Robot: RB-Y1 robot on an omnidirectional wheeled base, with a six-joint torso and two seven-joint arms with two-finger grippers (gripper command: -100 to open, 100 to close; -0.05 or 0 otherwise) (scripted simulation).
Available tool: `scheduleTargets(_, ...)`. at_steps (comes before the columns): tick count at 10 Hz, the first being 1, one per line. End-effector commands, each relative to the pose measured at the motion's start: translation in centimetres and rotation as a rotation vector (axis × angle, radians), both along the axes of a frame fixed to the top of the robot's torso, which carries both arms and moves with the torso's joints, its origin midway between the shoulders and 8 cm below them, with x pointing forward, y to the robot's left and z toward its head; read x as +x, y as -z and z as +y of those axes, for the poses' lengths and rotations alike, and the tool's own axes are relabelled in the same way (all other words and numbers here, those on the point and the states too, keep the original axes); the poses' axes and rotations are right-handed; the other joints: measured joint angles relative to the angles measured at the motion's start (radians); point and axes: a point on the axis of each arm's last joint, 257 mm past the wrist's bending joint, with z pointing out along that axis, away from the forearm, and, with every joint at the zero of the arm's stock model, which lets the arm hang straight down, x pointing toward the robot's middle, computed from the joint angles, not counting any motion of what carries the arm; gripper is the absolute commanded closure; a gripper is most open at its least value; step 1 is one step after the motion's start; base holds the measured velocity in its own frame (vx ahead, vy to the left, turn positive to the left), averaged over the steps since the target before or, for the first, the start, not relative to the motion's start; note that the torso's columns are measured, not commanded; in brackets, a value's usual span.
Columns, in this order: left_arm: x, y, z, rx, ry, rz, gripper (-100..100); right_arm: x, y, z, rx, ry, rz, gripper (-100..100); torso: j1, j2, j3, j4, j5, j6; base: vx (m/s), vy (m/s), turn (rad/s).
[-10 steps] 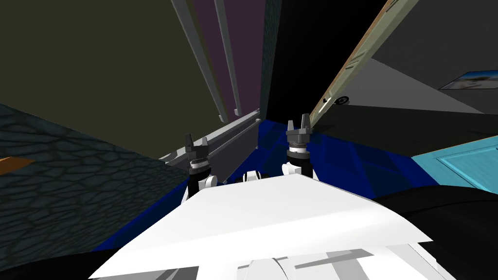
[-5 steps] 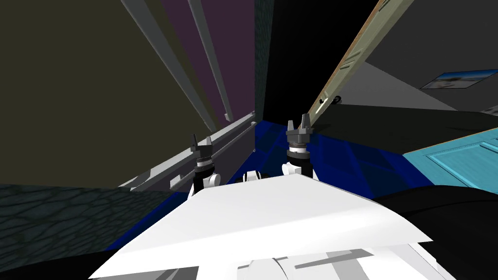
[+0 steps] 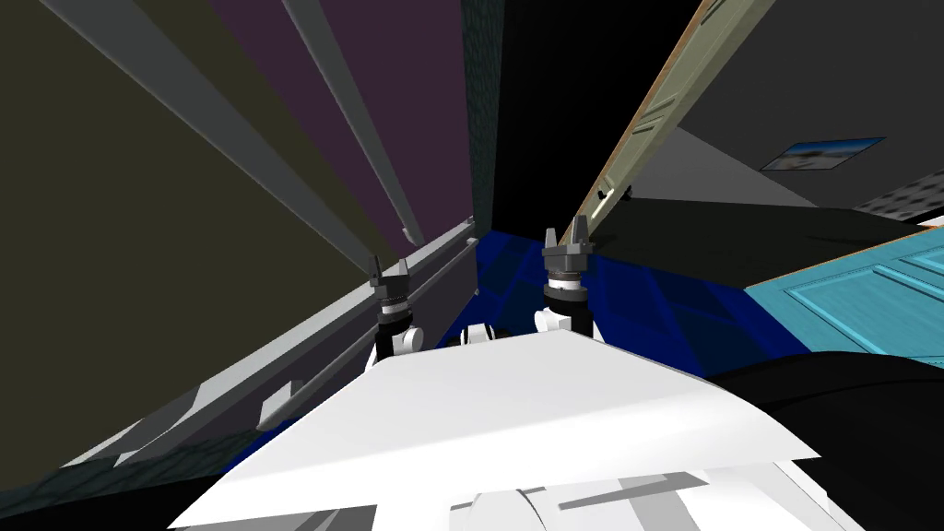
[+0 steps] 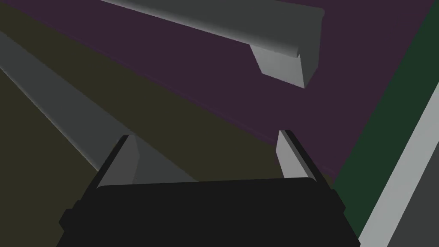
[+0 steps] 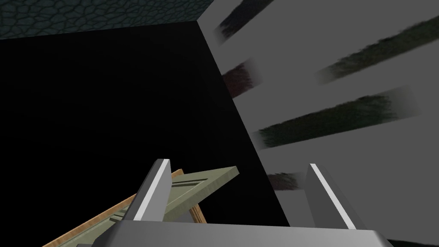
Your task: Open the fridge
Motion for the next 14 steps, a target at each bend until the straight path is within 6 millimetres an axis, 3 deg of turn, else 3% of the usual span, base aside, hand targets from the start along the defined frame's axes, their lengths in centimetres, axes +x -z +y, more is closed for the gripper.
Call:
scheduleTargets(1,0.3,0.3,-0.5,-0.07,0.015,-0.012,-100,0.0,0.0,0.0,0.0,0.0,0.0,0,-0.002,-0.001,0.0,0.0,0.0,0.0,0.195,-0.101,-0.072)
scheduleTargets(6,0.6,0.3,-0.7,-0.153,0.011,-0.027,-100,0.0,0.0,0.0,0.0,0.0,0.0,0,0.0,0.002,0.001,0.001,0.0,0.0,0.085,-0.02,-0.033)
scheduleTargets(11,0.7,-2.3,-0.9,-0.156,0.015,-0.027,-100,0.0,0.0,0.0,0.0,0.0,0.0,0,0.0,-0.002,-0.001,-0.001,0.0,0.0,0.037,0.005,0.007)
scheduleTargets(12,0.6,-2.0,-0.8,-0.156,0.014,-0.029,-100,0.0,0.0,0.0,0.0,0.0,0.0,0,0.0,-0.002,-0.001,0.0,0.0,0.0,0.022,0.004,0.001)
scheduleTargets(13,0.7,-1.2,-0.8,-0.156,0.013,-0.027,100,0.0,0.0,0.0,0.0,0.0,0.0,0,0.0,0.0,0.0,0.0,0.0,0.0,-0.021,0.0,-0.001)
scheduleTargets(14,0.7,-0.7,-0.8,-0.156,0.012,-0.027,100,0.0,0.0,0.0,0.0,0.0,0.0,0,0.0,0.0,0.001,-0.002,0.001,0.001,-0.043,-0.013,-0.041)
